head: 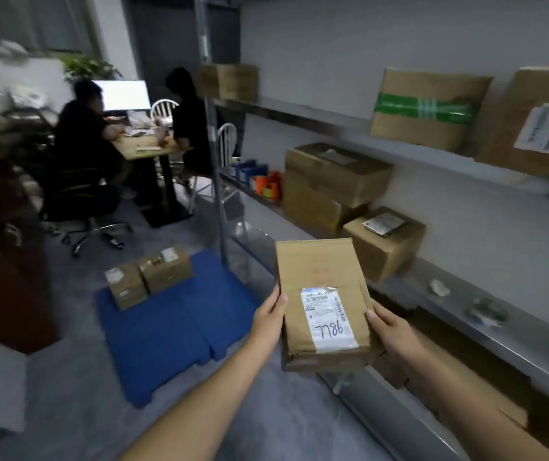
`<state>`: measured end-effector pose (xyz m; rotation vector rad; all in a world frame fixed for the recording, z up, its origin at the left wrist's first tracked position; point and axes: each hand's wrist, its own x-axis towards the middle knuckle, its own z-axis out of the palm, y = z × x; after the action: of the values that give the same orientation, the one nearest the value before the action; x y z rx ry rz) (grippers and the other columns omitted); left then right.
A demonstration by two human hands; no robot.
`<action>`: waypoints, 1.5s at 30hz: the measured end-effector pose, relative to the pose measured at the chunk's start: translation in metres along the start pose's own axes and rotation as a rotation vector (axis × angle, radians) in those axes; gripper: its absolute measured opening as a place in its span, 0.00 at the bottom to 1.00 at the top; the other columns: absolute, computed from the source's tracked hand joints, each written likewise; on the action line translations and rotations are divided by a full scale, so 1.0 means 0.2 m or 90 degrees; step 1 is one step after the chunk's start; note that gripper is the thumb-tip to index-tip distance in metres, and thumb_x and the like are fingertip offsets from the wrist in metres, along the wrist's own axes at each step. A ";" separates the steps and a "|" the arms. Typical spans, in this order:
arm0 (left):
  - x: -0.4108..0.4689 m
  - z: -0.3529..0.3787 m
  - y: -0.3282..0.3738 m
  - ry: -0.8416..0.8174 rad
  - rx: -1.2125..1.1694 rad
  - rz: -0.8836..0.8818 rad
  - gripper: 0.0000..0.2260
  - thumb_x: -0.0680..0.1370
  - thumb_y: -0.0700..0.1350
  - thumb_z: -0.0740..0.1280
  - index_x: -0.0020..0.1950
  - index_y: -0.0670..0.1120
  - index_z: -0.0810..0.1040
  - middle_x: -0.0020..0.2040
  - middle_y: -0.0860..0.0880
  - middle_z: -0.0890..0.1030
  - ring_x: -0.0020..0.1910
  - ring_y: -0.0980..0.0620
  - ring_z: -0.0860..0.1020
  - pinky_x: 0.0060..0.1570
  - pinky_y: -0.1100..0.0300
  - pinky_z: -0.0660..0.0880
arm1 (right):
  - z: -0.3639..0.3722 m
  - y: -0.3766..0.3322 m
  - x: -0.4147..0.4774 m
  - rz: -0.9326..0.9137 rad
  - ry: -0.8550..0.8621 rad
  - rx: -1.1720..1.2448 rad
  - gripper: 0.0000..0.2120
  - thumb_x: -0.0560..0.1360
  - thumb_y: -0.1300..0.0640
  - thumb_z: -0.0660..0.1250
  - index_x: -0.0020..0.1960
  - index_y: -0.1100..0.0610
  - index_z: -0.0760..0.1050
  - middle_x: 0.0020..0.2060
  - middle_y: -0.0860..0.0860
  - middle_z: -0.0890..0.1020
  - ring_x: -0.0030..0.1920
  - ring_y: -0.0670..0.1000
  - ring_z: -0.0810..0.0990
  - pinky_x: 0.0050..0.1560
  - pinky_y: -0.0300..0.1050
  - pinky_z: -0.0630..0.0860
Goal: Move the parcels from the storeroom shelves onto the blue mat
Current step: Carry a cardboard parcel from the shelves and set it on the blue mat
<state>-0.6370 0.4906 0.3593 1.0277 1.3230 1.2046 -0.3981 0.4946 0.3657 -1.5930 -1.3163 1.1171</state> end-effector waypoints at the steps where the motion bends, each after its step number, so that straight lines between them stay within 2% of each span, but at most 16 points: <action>1: 0.05 -0.02 0.00 0.018 0.003 -0.002 0.18 0.82 0.51 0.61 0.73 0.56 0.69 0.62 0.59 0.76 0.49 0.70 0.74 0.40 0.80 0.70 | 0.04 -0.01 0.08 -0.002 -0.021 -0.004 0.19 0.81 0.52 0.61 0.71 0.47 0.69 0.60 0.43 0.76 0.53 0.41 0.74 0.46 0.26 0.70; 4: 0.22 -0.08 0.00 0.074 0.006 -0.008 0.19 0.82 0.51 0.61 0.73 0.56 0.68 0.55 0.65 0.75 0.45 0.74 0.72 0.38 0.81 0.69 | 0.14 -0.04 0.37 -0.004 -0.082 -0.029 0.20 0.81 0.54 0.60 0.72 0.51 0.68 0.66 0.50 0.75 0.62 0.49 0.73 0.61 0.41 0.68; 7: 0.42 -0.14 0.03 0.132 0.007 -0.022 0.19 0.82 0.52 0.60 0.74 0.57 0.66 0.63 0.61 0.75 0.52 0.67 0.74 0.48 0.75 0.70 | 0.26 -0.13 0.66 0.022 -0.169 -0.052 0.21 0.81 0.51 0.58 0.74 0.47 0.65 0.66 0.51 0.75 0.66 0.54 0.73 0.67 0.52 0.69; 9: 0.56 -0.19 0.06 0.177 0.009 -0.033 0.19 0.82 0.53 0.59 0.74 0.59 0.65 0.67 0.58 0.74 0.57 0.63 0.73 0.53 0.71 0.69 | 0.35 -0.20 0.85 0.015 -0.229 -0.049 0.20 0.82 0.50 0.58 0.73 0.46 0.65 0.63 0.49 0.77 0.63 0.53 0.75 0.67 0.57 0.70; 13: 0.78 -0.30 0.08 0.254 0.070 -0.036 0.19 0.83 0.53 0.55 0.74 0.64 0.61 0.64 0.60 0.73 0.53 0.67 0.73 0.45 0.76 0.69 | 0.54 -0.29 1.14 -0.022 -0.310 -0.029 0.20 0.81 0.52 0.59 0.72 0.43 0.66 0.60 0.44 0.78 0.57 0.45 0.76 0.64 0.48 0.71; 15: 0.92 -0.36 0.06 0.288 0.121 -0.036 0.19 0.84 0.53 0.53 0.75 0.63 0.61 0.66 0.53 0.72 0.59 0.59 0.72 0.55 0.68 0.70 | 0.65 -0.31 1.29 -0.035 -0.349 -0.032 0.20 0.81 0.53 0.60 0.72 0.42 0.65 0.61 0.43 0.78 0.57 0.44 0.76 0.62 0.45 0.71; 17: 1.05 -0.43 0.04 0.308 0.144 -0.046 0.19 0.84 0.51 0.52 0.76 0.61 0.61 0.63 0.45 0.71 0.62 0.52 0.71 0.65 0.56 0.69 | 0.77 -0.30 1.42 -0.029 -0.371 -0.047 0.22 0.81 0.55 0.60 0.73 0.42 0.64 0.62 0.44 0.77 0.61 0.47 0.76 0.64 0.48 0.70; 20: 1.23 -0.54 0.00 0.323 0.155 -0.067 0.20 0.84 0.50 0.54 0.76 0.61 0.60 0.61 0.46 0.71 0.60 0.56 0.70 0.63 0.59 0.68 | 0.95 -0.28 1.59 -0.021 -0.382 -0.076 0.23 0.81 0.60 0.59 0.74 0.46 0.63 0.65 0.48 0.76 0.65 0.51 0.73 0.69 0.52 0.67; 23: 1.44 -0.66 -0.05 0.327 0.118 -0.106 0.20 0.83 0.48 0.57 0.75 0.59 0.65 0.64 0.50 0.74 0.65 0.53 0.71 0.67 0.50 0.70 | 1.15 -0.27 1.80 0.012 -0.379 -0.084 0.22 0.80 0.64 0.60 0.71 0.51 0.68 0.63 0.51 0.78 0.60 0.51 0.76 0.65 0.48 0.70; 27: 1.77 -0.84 -0.14 0.349 0.048 -0.154 0.14 0.80 0.42 0.62 0.66 0.48 0.71 0.59 0.48 0.79 0.56 0.51 0.78 0.59 0.48 0.75 | 1.39 -0.28 2.10 0.107 -0.347 -0.066 0.15 0.80 0.61 0.61 0.63 0.47 0.71 0.53 0.53 0.82 0.51 0.57 0.81 0.43 0.55 0.80; 30: 2.05 -0.96 -0.16 0.321 0.012 -0.177 0.09 0.80 0.42 0.62 0.59 0.47 0.72 0.57 0.49 0.78 0.55 0.53 0.78 0.59 0.51 0.75 | 1.53 -0.34 2.34 0.136 -0.312 -0.078 0.15 0.81 0.60 0.60 0.66 0.50 0.70 0.55 0.53 0.80 0.51 0.57 0.80 0.38 0.51 0.79; 33: 2.31 -1.10 -0.17 0.295 -0.018 -0.161 0.10 0.80 0.42 0.62 0.61 0.49 0.72 0.59 0.52 0.78 0.58 0.54 0.77 0.60 0.53 0.75 | 1.69 -0.42 2.55 0.113 -0.293 -0.058 0.15 0.80 0.61 0.61 0.65 0.51 0.71 0.54 0.52 0.81 0.52 0.55 0.80 0.40 0.51 0.79; 36: 2.53 -1.25 -0.15 0.269 -0.028 -0.173 0.12 0.81 0.42 0.61 0.62 0.55 0.73 0.63 0.53 0.76 0.59 0.55 0.75 0.59 0.56 0.75 | 1.82 -0.47 2.70 0.093 -0.307 -0.004 0.26 0.75 0.68 0.67 0.69 0.49 0.70 0.58 0.51 0.82 0.58 0.53 0.80 0.56 0.56 0.77; 39: 2.70 -1.35 -0.15 0.220 -0.042 -0.236 0.18 0.82 0.46 0.59 0.65 0.69 0.67 0.67 0.55 0.68 0.65 0.50 0.72 0.59 0.47 0.75 | 1.93 -0.49 2.82 0.077 -0.325 0.022 0.35 0.70 0.67 0.72 0.73 0.48 0.67 0.60 0.51 0.81 0.63 0.55 0.77 0.66 0.63 0.70; 42: 2.84 -1.43 -0.18 0.152 -0.069 -0.309 0.25 0.82 0.52 0.59 0.71 0.75 0.51 0.72 0.61 0.61 0.71 0.46 0.66 0.44 0.46 0.78 | 2.05 -0.52 2.97 0.074 -0.369 0.017 0.38 0.68 0.60 0.75 0.73 0.43 0.65 0.61 0.49 0.80 0.64 0.54 0.77 0.66 0.63 0.70; 45: 3.03 -1.51 -0.22 0.155 -0.088 -0.300 0.30 0.81 0.50 0.63 0.73 0.73 0.51 0.73 0.60 0.64 0.65 0.49 0.71 0.37 0.52 0.80 | 2.16 -0.52 3.15 0.074 -0.405 0.026 0.37 0.68 0.60 0.75 0.74 0.48 0.64 0.62 0.52 0.80 0.63 0.55 0.78 0.65 0.62 0.72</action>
<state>-0.9997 1.0474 0.2249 0.4407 1.5392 1.0585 -0.7898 1.1465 0.2322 -1.3419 -1.5894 1.8067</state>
